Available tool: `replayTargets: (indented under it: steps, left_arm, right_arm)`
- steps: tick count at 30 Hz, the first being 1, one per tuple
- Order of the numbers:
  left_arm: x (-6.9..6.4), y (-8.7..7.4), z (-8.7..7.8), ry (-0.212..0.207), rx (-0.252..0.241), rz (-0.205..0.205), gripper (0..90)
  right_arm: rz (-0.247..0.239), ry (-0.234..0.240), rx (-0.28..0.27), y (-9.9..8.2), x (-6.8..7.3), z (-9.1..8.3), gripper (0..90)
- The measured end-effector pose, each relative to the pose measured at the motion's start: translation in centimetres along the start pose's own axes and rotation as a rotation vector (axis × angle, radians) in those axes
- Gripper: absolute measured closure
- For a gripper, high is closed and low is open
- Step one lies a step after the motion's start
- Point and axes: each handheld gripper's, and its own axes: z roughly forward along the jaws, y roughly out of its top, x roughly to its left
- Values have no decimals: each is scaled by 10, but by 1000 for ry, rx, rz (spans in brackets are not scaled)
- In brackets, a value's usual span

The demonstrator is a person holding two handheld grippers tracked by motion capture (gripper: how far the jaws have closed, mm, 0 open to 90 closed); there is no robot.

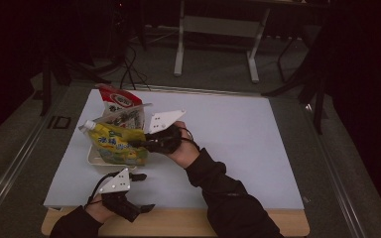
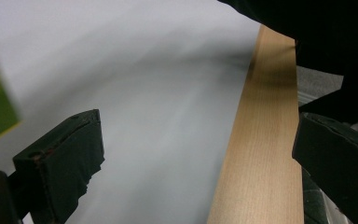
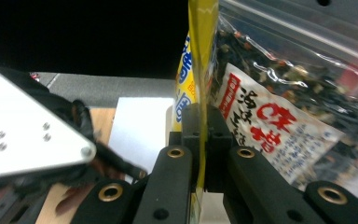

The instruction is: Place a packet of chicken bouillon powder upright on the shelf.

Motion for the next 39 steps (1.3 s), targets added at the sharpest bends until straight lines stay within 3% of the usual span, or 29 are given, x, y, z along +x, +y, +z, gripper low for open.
replayTargets:
  steps: [12, 22, 26, 28, 39]
  left_arm:
    - [0, 0, -3, -2, 1, 3, 27]
    - [0, -1, -2, -1, 2, 5, 27]
    - [1, -1, -2, 0, 2, 4, 27]
    - [1, -1, -2, 1, 1, 3, 27]
    - [1, 1, 0, -1, 2, 5, 27]
  right_arm:
    - [-16, 21, 6, 0, 3, 37, 900]
    - [15, 23, 7, -14, 2, 46, 886]
    - [40, 33, 1, -16, 3, 44, 772]
    - [28, 18, 3, -15, 4, 41, 728]
    - [47, -1, 8, -21, 4, 14, 641]
